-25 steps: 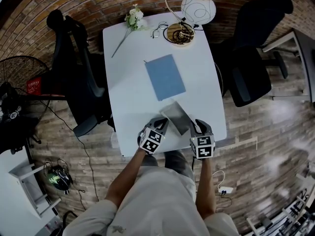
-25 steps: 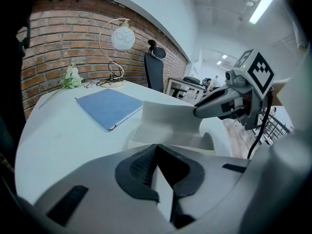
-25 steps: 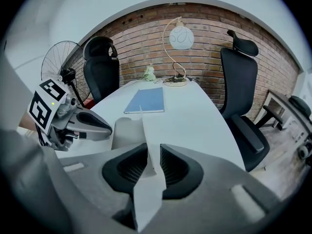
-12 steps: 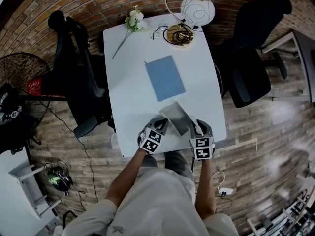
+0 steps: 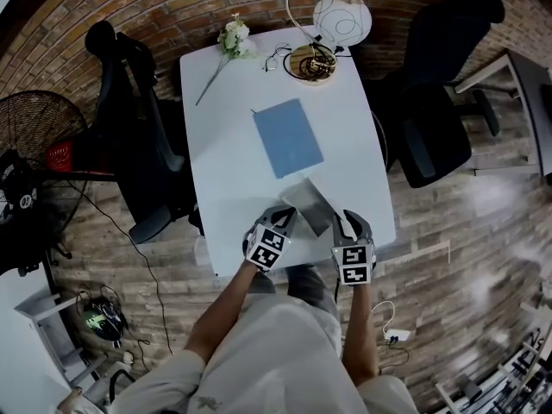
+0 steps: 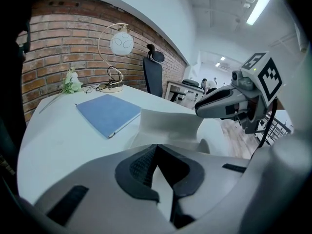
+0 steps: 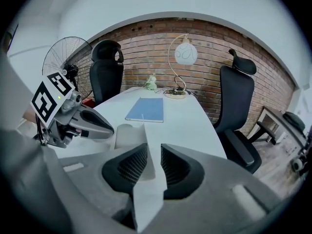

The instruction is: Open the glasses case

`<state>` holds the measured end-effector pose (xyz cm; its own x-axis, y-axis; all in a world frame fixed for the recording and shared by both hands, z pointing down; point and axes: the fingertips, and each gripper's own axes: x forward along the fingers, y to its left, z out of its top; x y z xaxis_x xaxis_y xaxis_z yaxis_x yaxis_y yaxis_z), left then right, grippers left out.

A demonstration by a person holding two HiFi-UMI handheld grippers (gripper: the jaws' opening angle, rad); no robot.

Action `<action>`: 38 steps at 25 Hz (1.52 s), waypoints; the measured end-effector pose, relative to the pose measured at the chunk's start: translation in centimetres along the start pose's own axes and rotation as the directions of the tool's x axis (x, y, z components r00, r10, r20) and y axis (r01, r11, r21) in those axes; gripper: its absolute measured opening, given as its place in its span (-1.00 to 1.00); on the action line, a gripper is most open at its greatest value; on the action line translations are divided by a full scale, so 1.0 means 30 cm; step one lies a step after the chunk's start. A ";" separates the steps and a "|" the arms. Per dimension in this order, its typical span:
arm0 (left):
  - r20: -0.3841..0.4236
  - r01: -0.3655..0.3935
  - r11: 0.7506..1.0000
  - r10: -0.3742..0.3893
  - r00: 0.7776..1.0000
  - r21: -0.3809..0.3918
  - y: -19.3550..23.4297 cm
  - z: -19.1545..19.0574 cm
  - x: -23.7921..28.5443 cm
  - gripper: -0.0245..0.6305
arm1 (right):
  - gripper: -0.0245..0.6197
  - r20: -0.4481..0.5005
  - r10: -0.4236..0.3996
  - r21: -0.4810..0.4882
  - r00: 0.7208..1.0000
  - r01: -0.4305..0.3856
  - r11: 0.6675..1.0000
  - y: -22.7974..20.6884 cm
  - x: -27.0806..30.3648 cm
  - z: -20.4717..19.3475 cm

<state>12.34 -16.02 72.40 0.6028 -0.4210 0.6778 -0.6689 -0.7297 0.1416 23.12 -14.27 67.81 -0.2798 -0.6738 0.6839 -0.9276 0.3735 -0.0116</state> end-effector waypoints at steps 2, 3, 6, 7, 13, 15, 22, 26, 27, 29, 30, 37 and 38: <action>0.028 -0.003 1.000 0.003 1.000 0.006 -0.003 0.029 -0.018 -0.92 | -0.65 0.018 -0.008 -0.002 1.000 0.008 1.000 0.007 -0.015 0.018; 0.046 -0.006 1.000 0.006 0.999 0.009 -0.002 0.047 -0.030 -0.92 | -0.65 0.030 -0.011 -0.001 1.000 0.011 1.000 0.011 -0.022 0.030; 0.104 -0.006 1.000 0.005 0.995 0.013 -0.002 0.112 -0.075 -0.92 | -0.65 0.070 -0.024 0.004 0.997 0.024 1.000 0.022 -0.049 0.075; 0.127 -0.005 1.000 0.003 0.992 0.016 -0.003 0.139 -0.096 -0.92 | -0.65 0.086 -0.031 0.003 0.996 0.031 1.000 0.027 -0.062 0.093; 0.267 -0.001 0.999 -0.013 0.964 0.053 -0.008 0.290 -0.241 -0.92 | -0.65 0.204 -0.094 0.005 0.974 0.095 0.995 0.069 -0.176 0.225; 0.307 0.006 0.997 -0.029 0.951 0.075 -0.016 0.333 -0.291 -0.92 | -0.65 0.241 -0.119 0.019 0.963 0.117 0.993 0.090 -0.221 0.265; 0.430 0.037 0.990 -0.093 0.898 0.137 -0.041 0.444 -0.476 -0.92 | -0.65 0.338 -0.218 0.058 0.916 0.211 0.976 0.175 -0.379 0.374; 0.476 0.056 0.983 -0.134 0.869 0.174 -0.056 0.469 -0.576 -0.92 | -0.66 0.376 -0.277 0.100 0.884 0.259 0.961 0.225 -0.453 0.403; 0.484 0.061 0.981 -0.143 0.863 0.182 -0.058 0.474 -0.601 -0.92 | -0.66 0.382 -0.291 0.107 0.877 0.271 0.957 0.238 -0.471 0.410; 0.499 0.070 0.978 -0.161 0.852 0.197 -0.061 0.485 -0.650 -0.92 | -0.66 0.393 -0.319 0.115 0.862 0.298 0.948 0.260 -0.504 0.428; 0.505 0.074 0.976 -0.170 0.846 0.204 -0.061 0.489 -0.672 -0.92 | -0.66 0.399 -0.332 0.120 0.855 0.311 0.943 0.272 -0.520 0.438; 0.538 0.108 0.964 -0.227 0.812 0.245 -0.059 0.510 -0.776 -0.92 | -0.66 0.430 -0.395 0.134 0.812 0.376 0.917 0.354 -0.587 0.492; 0.541 0.112 0.962 -0.233 0.808 0.248 -0.060 0.514 -0.782 -0.92 | -0.66 0.432 -0.401 0.134 0.808 0.382 0.914 0.357 -0.592 0.496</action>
<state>6.12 -13.15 45.13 0.8784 -0.4615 0.1246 -0.4686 -0.8828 0.0337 14.46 -7.79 44.67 0.0392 -0.9696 0.2416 -0.9882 -0.0018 0.1531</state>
